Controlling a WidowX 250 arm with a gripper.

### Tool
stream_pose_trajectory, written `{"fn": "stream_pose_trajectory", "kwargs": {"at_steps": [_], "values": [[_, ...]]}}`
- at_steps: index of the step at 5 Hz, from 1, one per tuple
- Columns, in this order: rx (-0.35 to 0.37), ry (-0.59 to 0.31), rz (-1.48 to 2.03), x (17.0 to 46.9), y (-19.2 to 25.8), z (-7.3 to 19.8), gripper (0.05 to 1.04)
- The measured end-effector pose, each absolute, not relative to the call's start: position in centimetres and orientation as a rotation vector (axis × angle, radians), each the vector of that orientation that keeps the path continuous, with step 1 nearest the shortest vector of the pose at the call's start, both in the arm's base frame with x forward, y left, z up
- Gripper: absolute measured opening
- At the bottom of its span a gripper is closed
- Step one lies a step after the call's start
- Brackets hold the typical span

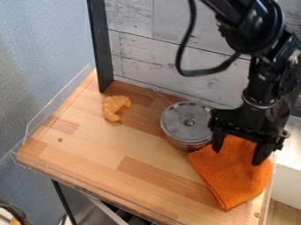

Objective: Move the orange cloth the bottom left corner of the table

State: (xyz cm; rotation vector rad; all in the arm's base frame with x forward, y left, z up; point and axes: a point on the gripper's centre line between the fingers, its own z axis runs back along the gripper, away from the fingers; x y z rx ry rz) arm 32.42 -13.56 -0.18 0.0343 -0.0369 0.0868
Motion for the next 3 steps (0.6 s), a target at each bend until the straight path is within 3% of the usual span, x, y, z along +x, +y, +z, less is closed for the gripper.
{"fn": "stream_pose_trajectory", "kwargs": {"at_steps": [3], "values": [[0.030,-0.020,0.034,33.2,-14.6,-2.0,1.000]]}}
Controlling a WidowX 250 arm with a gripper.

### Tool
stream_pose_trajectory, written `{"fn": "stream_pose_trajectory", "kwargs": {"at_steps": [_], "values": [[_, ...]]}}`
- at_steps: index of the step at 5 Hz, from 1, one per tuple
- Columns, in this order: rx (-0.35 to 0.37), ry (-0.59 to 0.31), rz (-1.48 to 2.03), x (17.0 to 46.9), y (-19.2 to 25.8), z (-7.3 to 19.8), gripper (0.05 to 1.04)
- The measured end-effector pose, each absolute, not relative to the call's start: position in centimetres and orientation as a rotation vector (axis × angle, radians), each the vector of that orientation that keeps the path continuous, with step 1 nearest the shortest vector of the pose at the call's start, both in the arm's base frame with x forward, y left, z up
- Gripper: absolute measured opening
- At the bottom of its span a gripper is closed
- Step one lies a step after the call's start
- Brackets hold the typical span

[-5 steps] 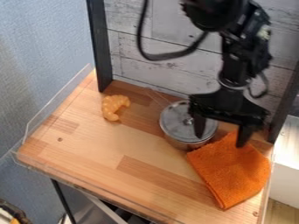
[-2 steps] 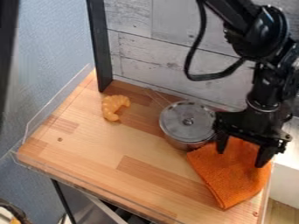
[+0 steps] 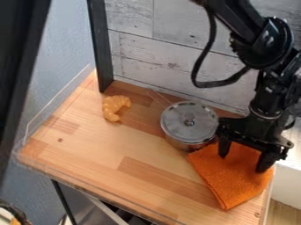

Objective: Move the orange cloth the bottom left corner of the table

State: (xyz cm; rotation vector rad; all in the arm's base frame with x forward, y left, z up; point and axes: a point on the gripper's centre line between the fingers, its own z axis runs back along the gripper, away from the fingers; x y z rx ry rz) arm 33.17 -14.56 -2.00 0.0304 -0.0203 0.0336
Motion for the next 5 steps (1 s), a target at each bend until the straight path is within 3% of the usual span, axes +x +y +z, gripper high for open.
{"fn": "stream_pose_trajectory", "kwargs": {"at_steps": [5], "values": [[0.036,-0.016,0.063,30.9,-13.4,-4.0,0.999]]}}
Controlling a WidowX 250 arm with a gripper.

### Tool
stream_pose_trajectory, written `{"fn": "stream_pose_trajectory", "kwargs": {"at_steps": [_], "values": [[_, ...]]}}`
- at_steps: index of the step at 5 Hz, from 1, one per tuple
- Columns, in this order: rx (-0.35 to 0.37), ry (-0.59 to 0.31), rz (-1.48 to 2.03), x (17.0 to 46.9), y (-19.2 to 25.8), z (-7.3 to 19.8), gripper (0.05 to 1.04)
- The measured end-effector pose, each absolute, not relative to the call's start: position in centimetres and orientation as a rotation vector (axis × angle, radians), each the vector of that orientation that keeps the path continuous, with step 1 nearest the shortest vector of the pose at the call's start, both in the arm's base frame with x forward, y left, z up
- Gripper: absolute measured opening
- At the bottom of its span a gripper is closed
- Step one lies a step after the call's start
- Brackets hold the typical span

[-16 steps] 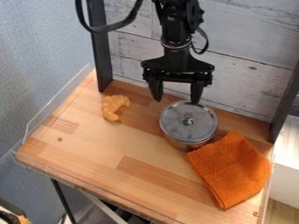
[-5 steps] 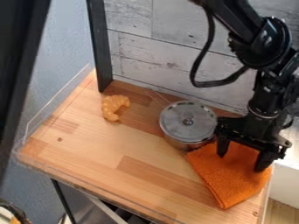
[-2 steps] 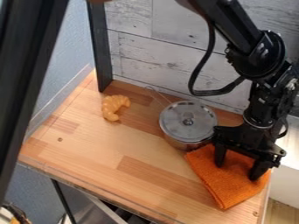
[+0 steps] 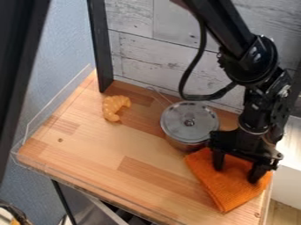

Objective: Move the orange cloth the bottom left corner of the table

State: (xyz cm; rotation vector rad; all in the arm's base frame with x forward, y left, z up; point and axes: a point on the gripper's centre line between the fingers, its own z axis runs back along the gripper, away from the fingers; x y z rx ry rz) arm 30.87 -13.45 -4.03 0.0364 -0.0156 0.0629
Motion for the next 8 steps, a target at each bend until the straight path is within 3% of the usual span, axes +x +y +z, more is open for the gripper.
{"fn": "stream_pose_trajectory", "kwargs": {"at_steps": [3,8], "values": [[0.083,-0.043,0.151,26.4,-9.2,-3.5,0.999],[0.151,-0.058,0.469,24.6,1.5,-3.0,1.001]]}}
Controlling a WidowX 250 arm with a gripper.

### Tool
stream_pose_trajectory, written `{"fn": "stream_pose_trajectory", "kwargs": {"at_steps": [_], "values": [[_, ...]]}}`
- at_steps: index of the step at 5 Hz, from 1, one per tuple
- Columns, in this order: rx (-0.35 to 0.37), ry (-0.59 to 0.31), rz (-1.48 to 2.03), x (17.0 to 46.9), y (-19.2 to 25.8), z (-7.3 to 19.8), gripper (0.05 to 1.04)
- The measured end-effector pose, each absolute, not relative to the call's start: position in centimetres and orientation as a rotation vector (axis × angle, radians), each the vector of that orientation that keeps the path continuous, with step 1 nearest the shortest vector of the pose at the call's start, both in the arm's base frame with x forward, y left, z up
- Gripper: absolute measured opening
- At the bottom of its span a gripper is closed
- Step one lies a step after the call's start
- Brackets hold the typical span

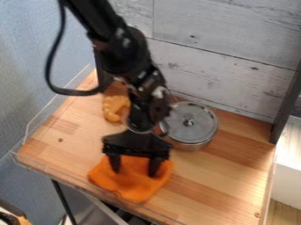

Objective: Move the orange cloth the bottom left corner of the table

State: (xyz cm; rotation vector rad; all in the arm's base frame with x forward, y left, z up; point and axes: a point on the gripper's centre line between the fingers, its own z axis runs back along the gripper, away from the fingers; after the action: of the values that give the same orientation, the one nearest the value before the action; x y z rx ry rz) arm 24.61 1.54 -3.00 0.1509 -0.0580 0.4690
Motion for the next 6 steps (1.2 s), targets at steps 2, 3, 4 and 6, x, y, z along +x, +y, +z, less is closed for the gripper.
{"fn": "stream_pose_trajectory", "kwargs": {"at_steps": [2,3,4,6], "values": [[0.203,-0.054,0.597,24.1,6.9,-2.7,1.001],[0.188,-0.055,0.659,24.2,9.3,-2.7,1.001],[0.172,-0.024,0.733,23.7,11.8,-3.5,1.001],[0.149,-0.020,0.774,23.1,13.2,-3.4,1.001]]}}
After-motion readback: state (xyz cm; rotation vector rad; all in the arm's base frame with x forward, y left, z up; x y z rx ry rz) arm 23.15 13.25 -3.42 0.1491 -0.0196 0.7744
